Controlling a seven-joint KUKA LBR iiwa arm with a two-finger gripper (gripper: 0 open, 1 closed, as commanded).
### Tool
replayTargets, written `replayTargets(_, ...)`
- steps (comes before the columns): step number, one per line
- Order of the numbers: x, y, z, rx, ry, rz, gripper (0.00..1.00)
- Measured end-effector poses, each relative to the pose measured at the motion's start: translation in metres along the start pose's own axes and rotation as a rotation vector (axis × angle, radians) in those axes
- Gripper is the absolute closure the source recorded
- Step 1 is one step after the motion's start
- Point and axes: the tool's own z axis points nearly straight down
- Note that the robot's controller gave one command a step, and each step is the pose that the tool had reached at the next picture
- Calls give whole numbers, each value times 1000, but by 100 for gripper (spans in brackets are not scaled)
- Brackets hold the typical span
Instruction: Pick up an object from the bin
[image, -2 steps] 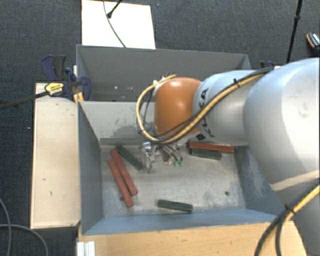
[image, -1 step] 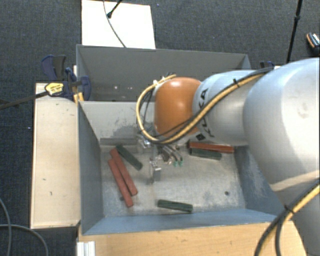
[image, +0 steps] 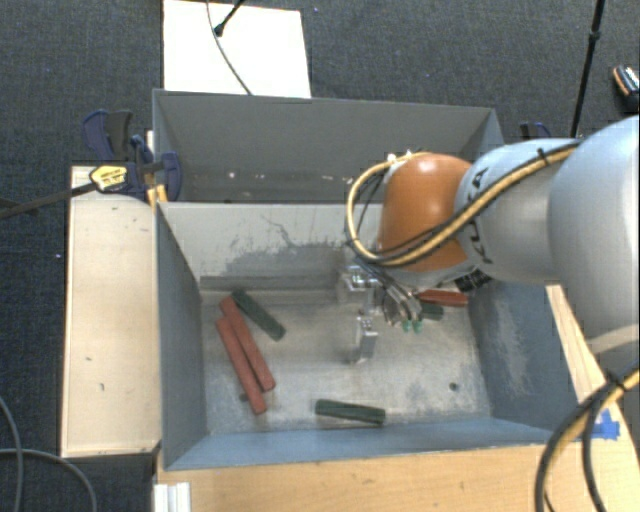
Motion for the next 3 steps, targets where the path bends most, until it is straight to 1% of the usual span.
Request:
replayTargets(1,89,9,-75,-3,-4,-159,0)
replayTargets(2,107,14,-1,-3,-5,-102,0)
replayTargets(3,107,14,-3,-3,-4,-101,100)
